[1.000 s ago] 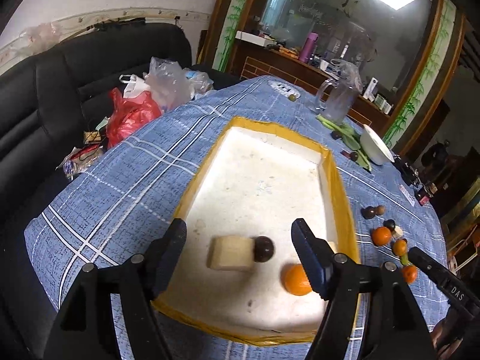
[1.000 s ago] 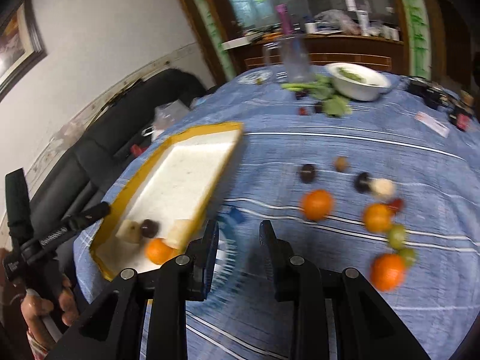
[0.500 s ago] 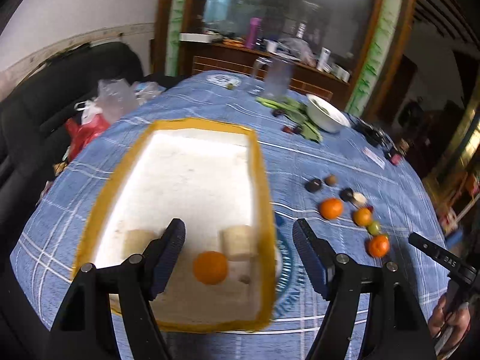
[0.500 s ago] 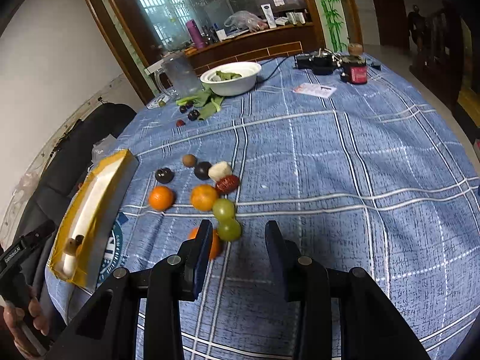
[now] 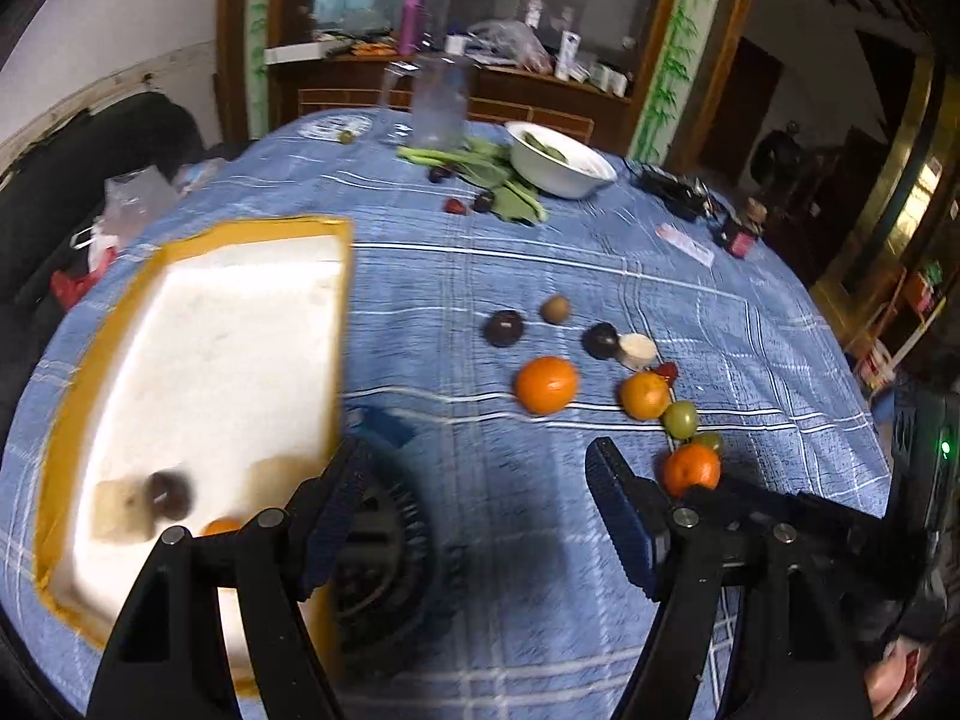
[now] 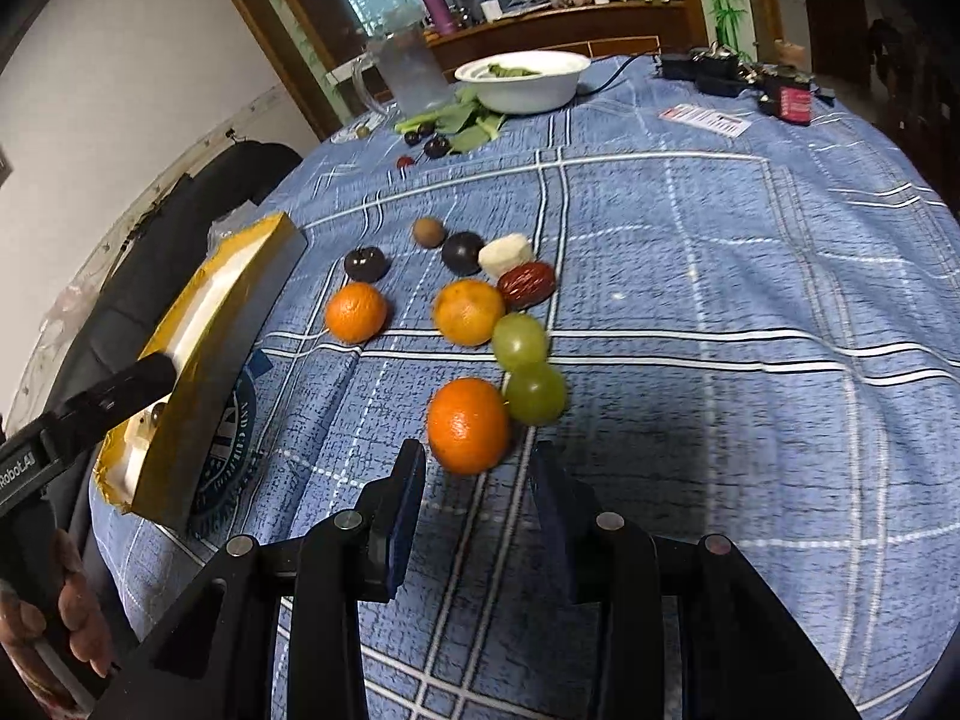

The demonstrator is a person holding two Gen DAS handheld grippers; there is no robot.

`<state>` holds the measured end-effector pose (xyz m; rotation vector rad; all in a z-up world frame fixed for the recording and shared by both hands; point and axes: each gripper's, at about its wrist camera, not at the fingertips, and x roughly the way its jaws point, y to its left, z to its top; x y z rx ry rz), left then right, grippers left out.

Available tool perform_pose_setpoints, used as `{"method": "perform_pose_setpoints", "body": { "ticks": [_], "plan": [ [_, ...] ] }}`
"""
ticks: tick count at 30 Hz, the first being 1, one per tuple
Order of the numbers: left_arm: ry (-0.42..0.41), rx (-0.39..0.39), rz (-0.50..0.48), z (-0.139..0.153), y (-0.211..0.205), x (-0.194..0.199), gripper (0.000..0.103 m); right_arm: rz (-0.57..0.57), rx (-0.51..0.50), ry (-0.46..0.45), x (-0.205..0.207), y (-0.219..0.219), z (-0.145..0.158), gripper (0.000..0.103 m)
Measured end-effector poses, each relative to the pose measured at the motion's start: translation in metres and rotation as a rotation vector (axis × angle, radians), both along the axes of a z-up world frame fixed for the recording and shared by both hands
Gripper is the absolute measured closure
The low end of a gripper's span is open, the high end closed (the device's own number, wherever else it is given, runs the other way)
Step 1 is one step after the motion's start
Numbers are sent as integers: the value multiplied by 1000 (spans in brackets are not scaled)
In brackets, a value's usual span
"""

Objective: Organize fruits
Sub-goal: 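Return both tools to the fruit row, then grasp a mandarin with the left tool while the right tool grasps another mandarin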

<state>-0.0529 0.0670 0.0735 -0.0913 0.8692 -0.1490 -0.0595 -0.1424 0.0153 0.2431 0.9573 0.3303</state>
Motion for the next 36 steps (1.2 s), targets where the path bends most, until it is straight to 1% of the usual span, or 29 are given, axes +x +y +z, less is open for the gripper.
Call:
{"method": "perform_pose_setpoints", "body": {
  "ticks": [3,7,13,17,20,22,24,27,32,36],
  "plan": [
    [19,26,-40,-12,-24,22,30,-1,7,8,6,5,-6,64],
    [32,57,-63,-30,-41,49,30,-6,22,-1,11,8,-7,64],
    [49,77,-66,-51,-45,78,30,3,30,-24,13,8,-7,64],
    [60,72,-77,-60,-46,82,31,5,22,-31,12,10,-7,64],
    [42,94,-88,-64,-50,80,40,5,11,-36,12,12,-6,64],
    [19,113,-97,-64,-53,76,60,6,5,-41,12,13,-6,64],
    [3,105,-119,-63,-55,72,69,8,3,-42,13,14,-6,64],
    [-5,66,-123,-61,-51,71,69,7,5,-44,12,13,-6,69],
    [14,-11,-81,-62,-36,75,69,3,8,-54,10,12,-5,70],
    [7,-19,-67,-62,-33,73,69,-2,-2,-78,6,13,-1,70]
  ]
}}
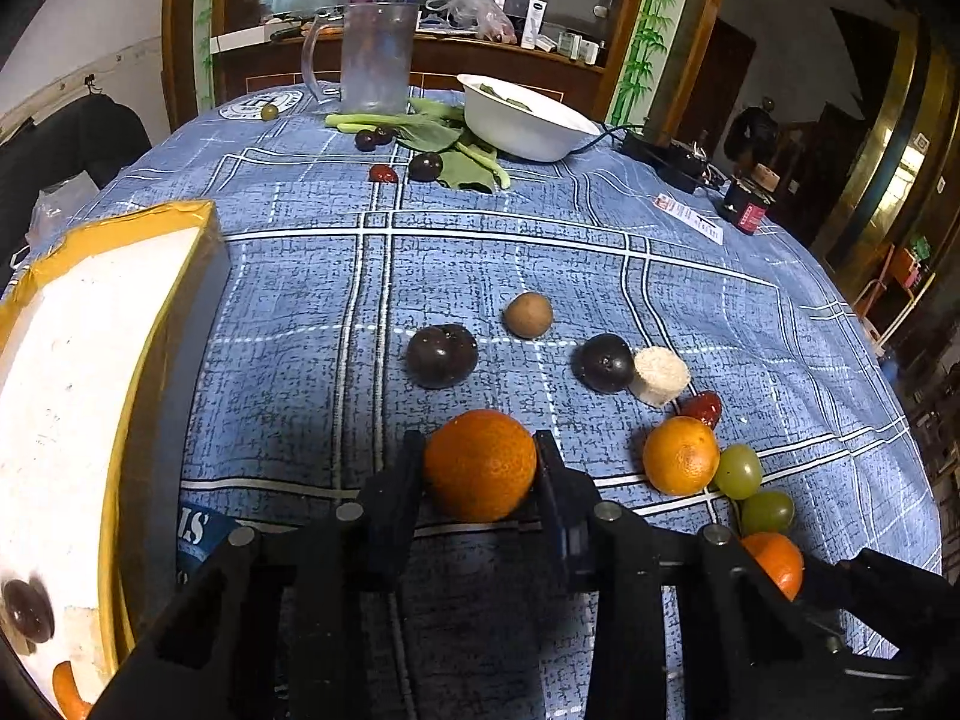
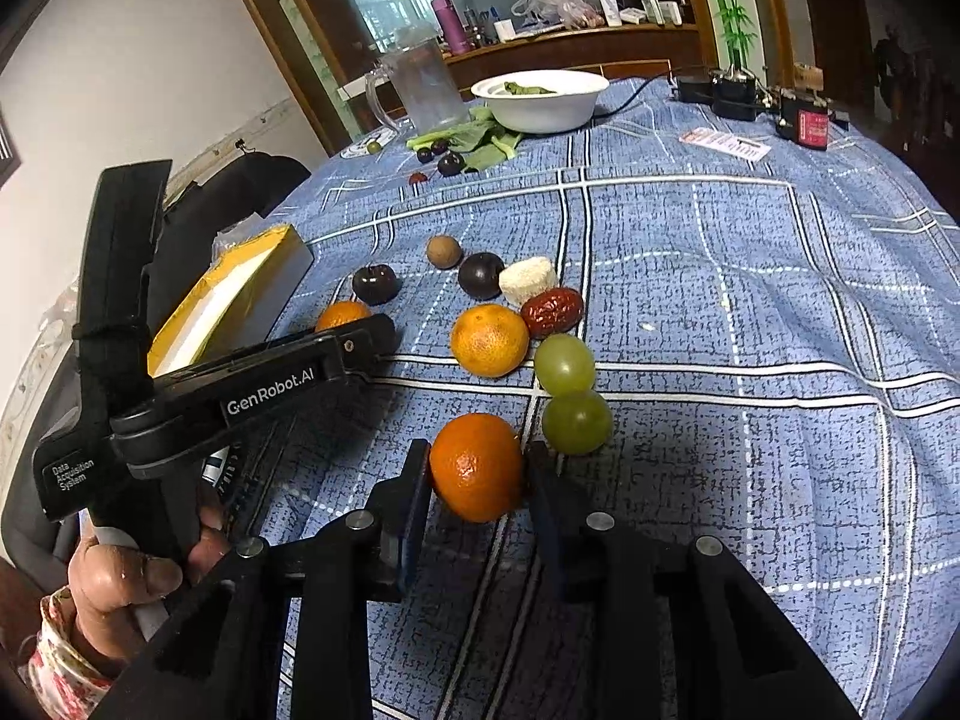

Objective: Organize fruits
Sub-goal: 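Grasp a mandarin with the left tool while the right tool grasps another mandarin, then carry both mandarins over the tray and open both tools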

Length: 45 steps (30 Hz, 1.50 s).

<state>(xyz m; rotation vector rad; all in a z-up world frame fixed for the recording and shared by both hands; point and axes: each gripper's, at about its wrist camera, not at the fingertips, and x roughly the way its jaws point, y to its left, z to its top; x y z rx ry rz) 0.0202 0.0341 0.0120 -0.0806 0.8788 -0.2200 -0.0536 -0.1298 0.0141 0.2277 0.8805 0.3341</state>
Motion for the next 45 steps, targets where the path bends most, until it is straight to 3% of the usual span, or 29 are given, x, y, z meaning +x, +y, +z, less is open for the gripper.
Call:
{"method": "perform_pose_setpoints", "body": {
  "ticks": [9,15,19,21,25,34,38,45],
  "plan": [
    [-44,-31,22,12,7,-16,69,-73,-17,-64,-9,-10,11,70],
    [-98,-132,-51,50,16,-55,69,-54,-12,-75,-20,-3,27,70],
    [-146,-165,-32,80,47,-73,69,-19,-5,-94,-25,11,44,70],
    [-162,-145,7,90,67,-78,69,6,8,-98,-24,22,51,70],
    [-200,-22,104,102,104,-80,69,67,19,-115,-20,47,65,69],
    [-110,46,284,86,194,-56,69,248,22,-134,-2,135,85,69],
    [-24,19,326,62,221,-40,69,323,-32,-133,7,179,83,69],
    [95,-35,371,31,243,-26,69,397,-131,-60,35,239,51,69]
  ]
}}
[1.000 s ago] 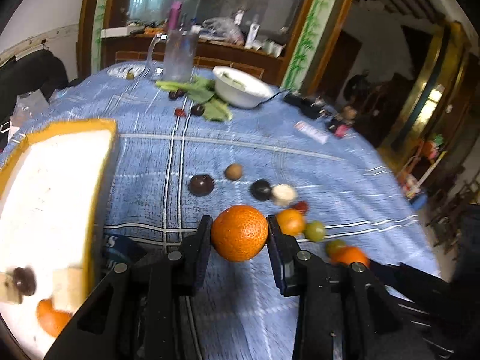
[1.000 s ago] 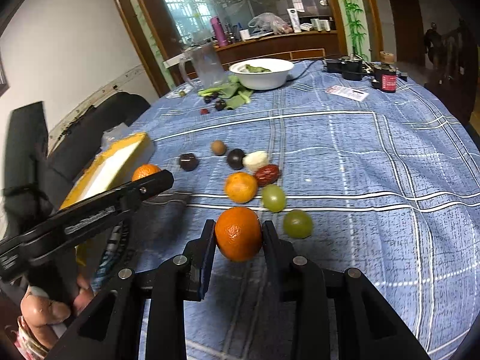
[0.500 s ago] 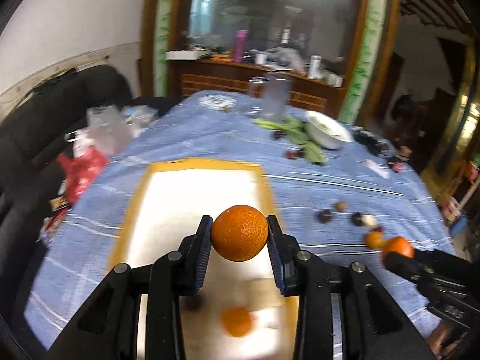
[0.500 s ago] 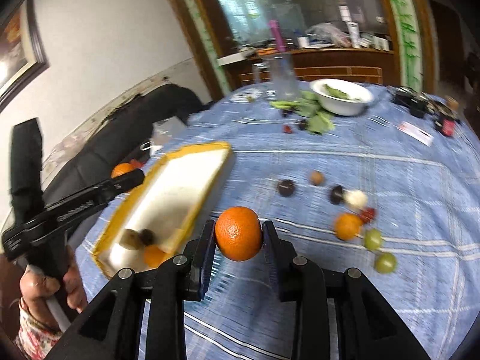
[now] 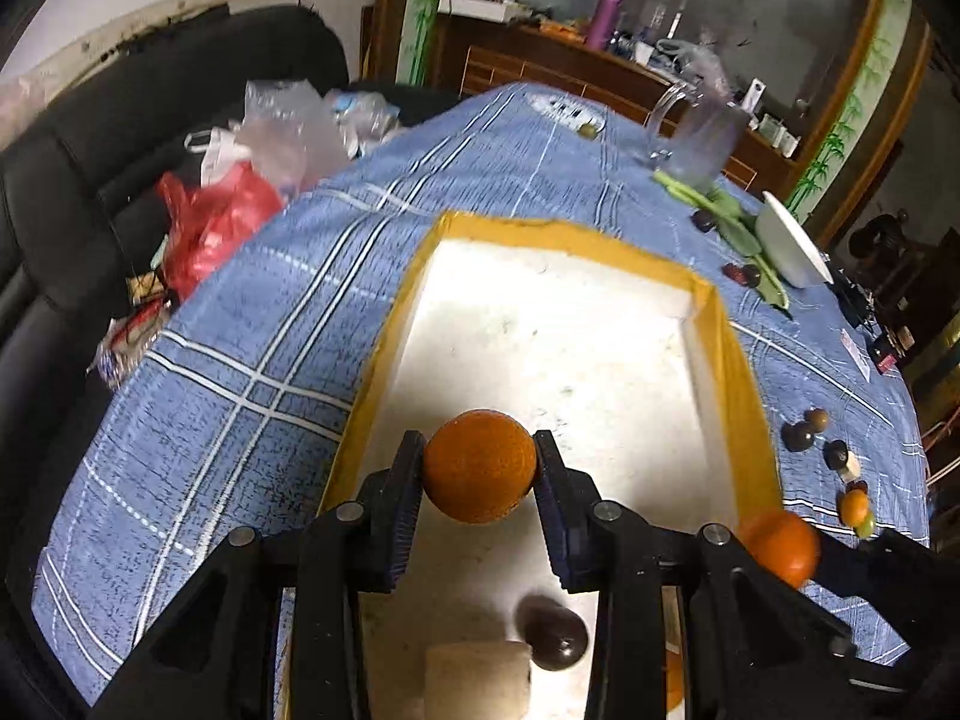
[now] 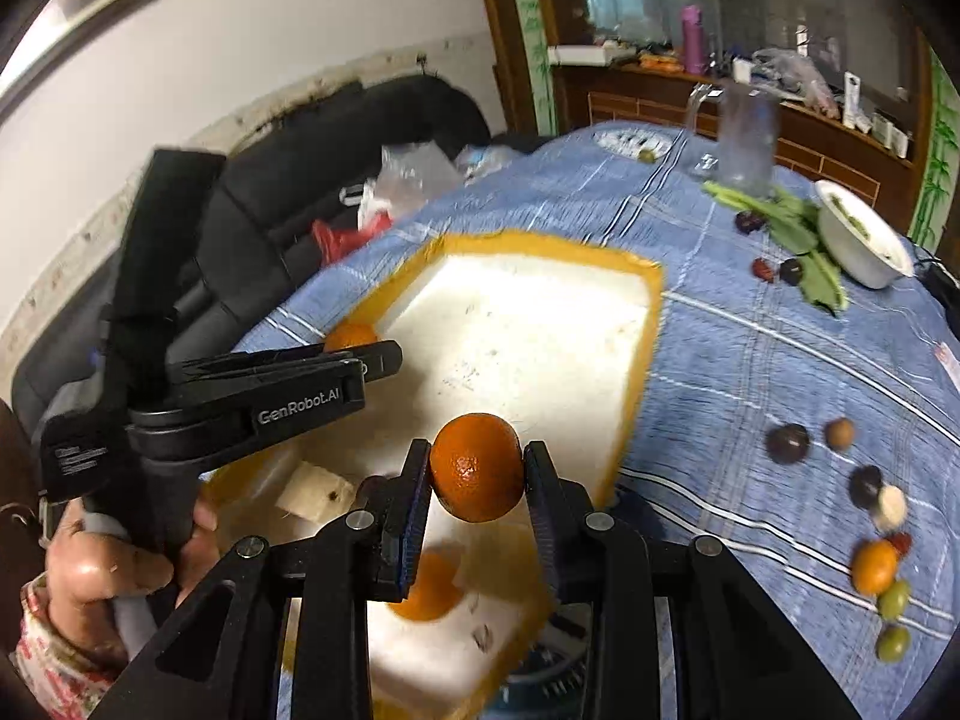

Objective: Organize fruits
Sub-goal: 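Carry both mandarins over the tray and open both tools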

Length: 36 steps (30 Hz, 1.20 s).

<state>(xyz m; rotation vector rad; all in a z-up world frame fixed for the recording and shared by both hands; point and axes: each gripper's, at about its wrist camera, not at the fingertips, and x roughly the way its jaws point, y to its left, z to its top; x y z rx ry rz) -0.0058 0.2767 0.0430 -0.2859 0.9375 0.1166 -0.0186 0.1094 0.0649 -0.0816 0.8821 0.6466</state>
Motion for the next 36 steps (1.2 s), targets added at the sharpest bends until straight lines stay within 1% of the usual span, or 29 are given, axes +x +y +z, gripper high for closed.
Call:
{"method": "perform_pose_setpoints", "body": {
  "ticks": [5,9,12,13,14,15,16,17,21,24,28,31,36],
  "plan": [
    [22,-26,25,-7,9,1,69,7,-23,68,19,15,-18,69],
    [9,-33,29,-4,10,-2,67,17,-49,76,23,22,-25,69],
    [-1,-47,21,-1,9,-3,61,24,-59,73,22,26,-27,69],
    [-7,-48,21,1,9,-5,56,25,-60,74,24,28,-27,69],
    [-18,-41,23,5,8,-8,55,24,-61,74,24,28,-27,69],
    [-27,-37,24,8,7,-9,50,22,-62,75,24,29,-27,69],
    [-41,-20,33,12,6,-13,43,22,-60,77,25,29,-27,68],
    [-53,-17,36,15,5,-16,42,22,-56,81,25,29,-26,67],
    [-97,-4,67,28,4,-31,34,19,-40,52,20,26,-17,64],
    [-114,-19,87,33,5,-44,34,22,-41,15,13,24,-7,62],
    [-124,-36,103,37,0,-61,32,23,-43,-21,2,19,1,56],
    [-131,-57,116,37,-5,-76,28,20,-44,-42,-8,13,6,56],
    [-114,-79,115,30,-16,-90,27,4,-42,-62,-19,-3,9,55]
  ]
}}
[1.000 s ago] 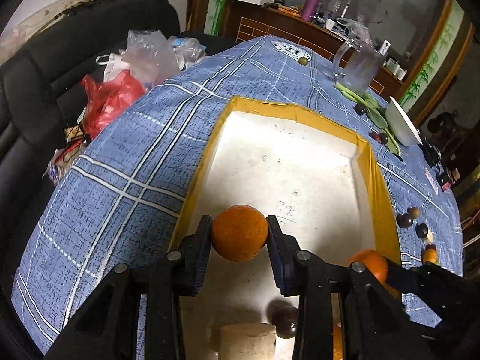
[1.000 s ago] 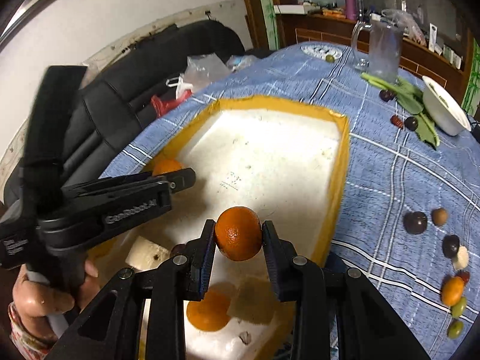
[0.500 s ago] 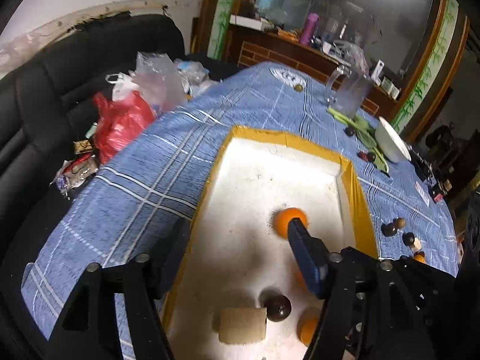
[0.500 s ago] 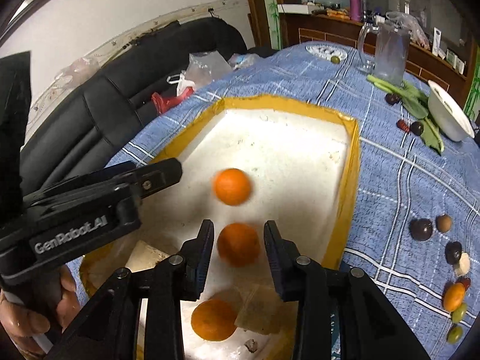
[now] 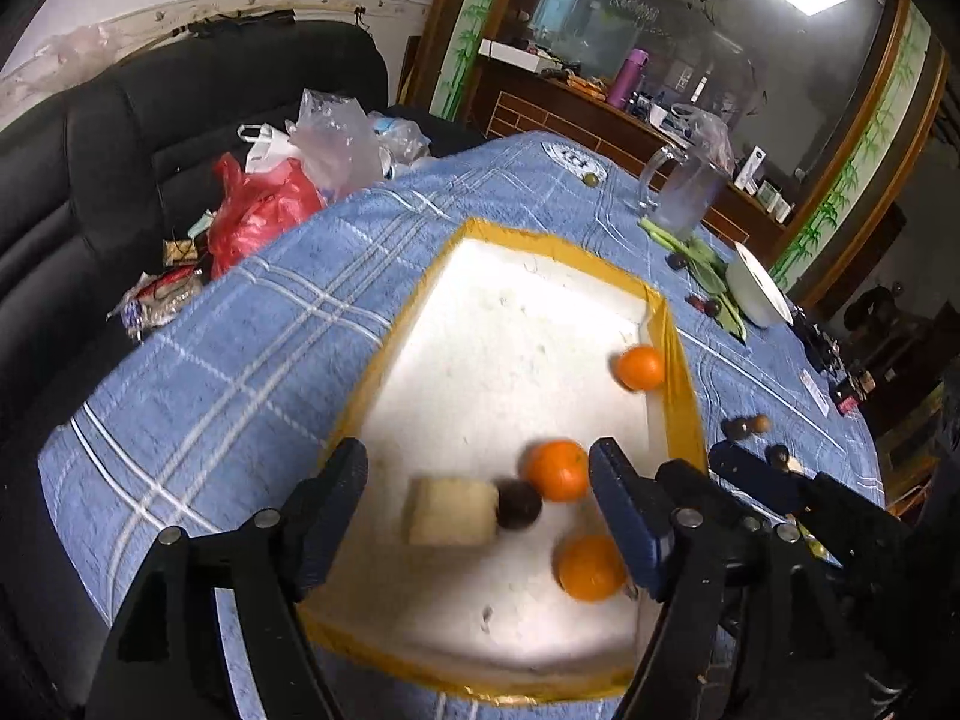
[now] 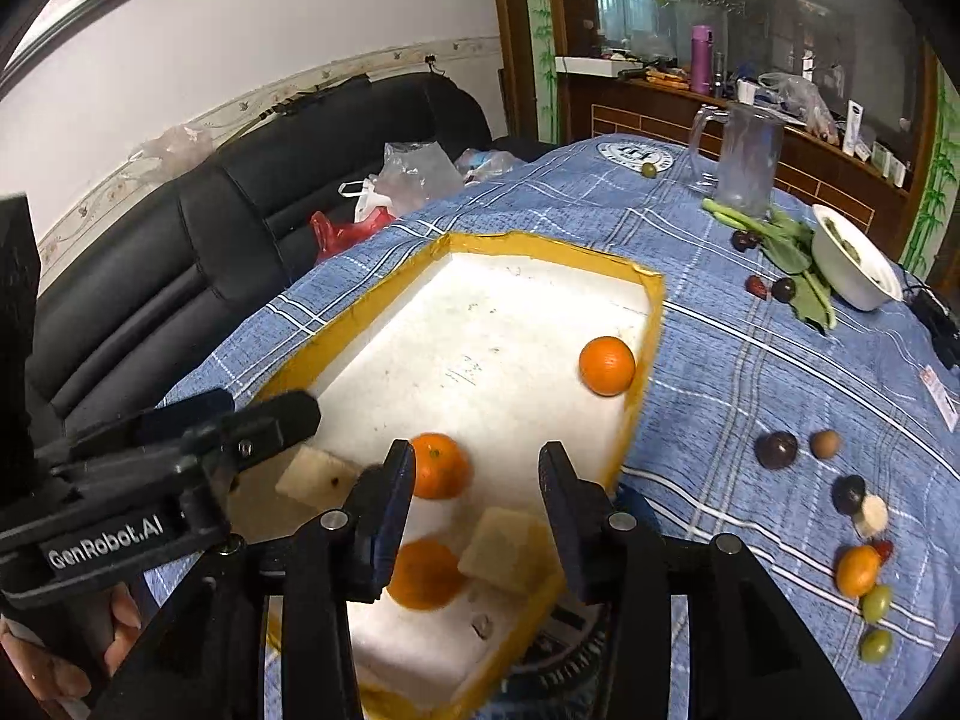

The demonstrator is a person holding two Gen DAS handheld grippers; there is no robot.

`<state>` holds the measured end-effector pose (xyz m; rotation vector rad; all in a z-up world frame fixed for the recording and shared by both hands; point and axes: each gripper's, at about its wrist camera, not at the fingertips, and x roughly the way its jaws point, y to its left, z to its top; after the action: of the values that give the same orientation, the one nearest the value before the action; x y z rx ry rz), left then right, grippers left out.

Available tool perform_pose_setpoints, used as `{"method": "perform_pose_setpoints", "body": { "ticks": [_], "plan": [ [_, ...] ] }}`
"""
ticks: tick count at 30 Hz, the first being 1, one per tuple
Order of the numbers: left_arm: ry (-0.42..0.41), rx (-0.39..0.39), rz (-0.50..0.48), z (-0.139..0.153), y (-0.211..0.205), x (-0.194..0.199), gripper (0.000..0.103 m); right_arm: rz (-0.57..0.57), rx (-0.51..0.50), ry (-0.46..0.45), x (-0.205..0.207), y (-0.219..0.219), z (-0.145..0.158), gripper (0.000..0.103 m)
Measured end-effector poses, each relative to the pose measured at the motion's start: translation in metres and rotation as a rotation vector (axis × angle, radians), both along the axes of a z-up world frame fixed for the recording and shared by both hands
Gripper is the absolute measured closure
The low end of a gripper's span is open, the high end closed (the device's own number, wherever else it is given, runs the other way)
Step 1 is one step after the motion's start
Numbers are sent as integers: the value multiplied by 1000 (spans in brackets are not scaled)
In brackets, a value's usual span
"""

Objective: Organize fruits
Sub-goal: 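Carry both mandarins over the tray and open both tools, then move both tools back toward the remaining fruits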

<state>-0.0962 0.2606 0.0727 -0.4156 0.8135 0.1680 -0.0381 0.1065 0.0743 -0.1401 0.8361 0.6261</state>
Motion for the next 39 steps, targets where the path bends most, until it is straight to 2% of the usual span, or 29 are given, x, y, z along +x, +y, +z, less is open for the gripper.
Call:
{"method": "perform_pose_setpoints", "body": {
  "ticks": [6,10,17,25,33,39],
  "plan": [
    [7,20,-12,2,-16,-10,27,-31,9,-11,-13,-22,2,54],
    [-3,37,-29,7,-29,-14,27,-60,27,-16,-19,-41,5,48],
    [17,62,-70,3,-54,-13,27,-142,42,-4,-21,-86,-2,48],
    [24,100,-126,2,-82,-12,27,-289,36,11,-13,-167,-10,48],
    [52,86,-212,-11,-114,3,27,-510,24,54,1,-271,-28,46],
    [72,101,-303,-21,-148,12,27,-545,43,68,8,-292,-32,46]
  ]
}}
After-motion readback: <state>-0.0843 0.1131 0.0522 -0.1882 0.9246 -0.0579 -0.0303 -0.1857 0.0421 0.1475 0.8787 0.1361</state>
